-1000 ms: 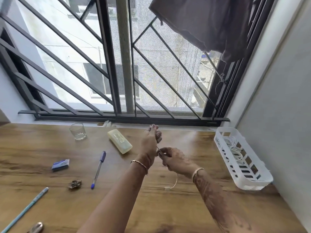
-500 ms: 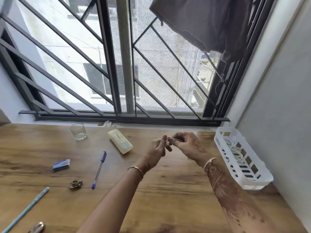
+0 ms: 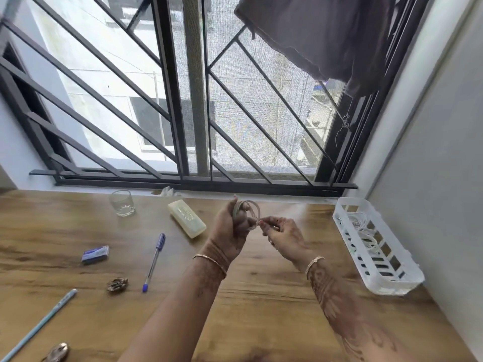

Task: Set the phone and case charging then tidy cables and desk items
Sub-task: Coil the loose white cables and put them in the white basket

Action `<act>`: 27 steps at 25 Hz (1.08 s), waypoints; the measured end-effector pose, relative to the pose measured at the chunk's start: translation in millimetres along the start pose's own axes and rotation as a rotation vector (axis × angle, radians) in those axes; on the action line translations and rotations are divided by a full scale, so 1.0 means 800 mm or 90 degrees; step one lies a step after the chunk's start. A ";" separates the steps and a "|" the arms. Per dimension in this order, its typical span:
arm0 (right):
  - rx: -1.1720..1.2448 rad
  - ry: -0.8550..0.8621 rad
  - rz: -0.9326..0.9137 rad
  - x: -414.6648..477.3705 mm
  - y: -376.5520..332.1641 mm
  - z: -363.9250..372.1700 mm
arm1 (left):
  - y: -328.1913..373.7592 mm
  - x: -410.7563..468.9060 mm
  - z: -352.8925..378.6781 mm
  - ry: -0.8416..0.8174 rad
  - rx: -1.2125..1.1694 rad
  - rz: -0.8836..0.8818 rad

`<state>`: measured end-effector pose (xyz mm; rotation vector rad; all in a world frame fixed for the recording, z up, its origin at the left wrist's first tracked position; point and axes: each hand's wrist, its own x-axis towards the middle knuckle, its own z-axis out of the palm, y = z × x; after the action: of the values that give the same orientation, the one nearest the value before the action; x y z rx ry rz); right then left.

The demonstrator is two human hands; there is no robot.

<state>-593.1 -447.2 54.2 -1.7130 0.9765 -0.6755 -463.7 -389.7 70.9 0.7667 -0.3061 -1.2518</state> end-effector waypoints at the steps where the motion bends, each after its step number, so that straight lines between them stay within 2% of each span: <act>1: -0.053 -0.007 -0.008 -0.005 0.000 0.009 | 0.001 0.002 0.000 -0.008 -0.034 0.007; 4: -0.177 -0.042 -0.051 -0.018 -0.003 0.027 | 0.000 0.007 -0.002 0.006 -0.073 0.034; 7: -0.304 -0.045 -0.111 -0.021 -0.008 0.031 | -0.003 0.012 -0.009 0.050 -0.034 0.077; 10: -0.420 0.041 -0.169 -0.022 -0.008 0.034 | -0.005 0.010 -0.013 0.061 0.044 0.106; 13: -0.468 0.142 -0.240 -0.024 -0.003 0.038 | -0.003 0.009 -0.014 0.044 0.070 0.098; 18: -0.499 0.232 -0.393 -0.028 -0.006 0.037 | 0.003 0.006 -0.013 0.031 -0.017 0.056; 24: -0.396 0.195 -0.495 -0.016 0.001 0.031 | 0.012 0.009 -0.001 0.061 -0.062 -0.039; 27: -0.349 0.187 -0.497 -0.016 0.004 0.027 | 0.014 0.005 -0.001 0.059 -0.068 -0.098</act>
<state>-583.4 -426.2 44.2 -2.5733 0.6956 -1.2693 -453.7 -391.9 77.0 0.7642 -0.1047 -1.3611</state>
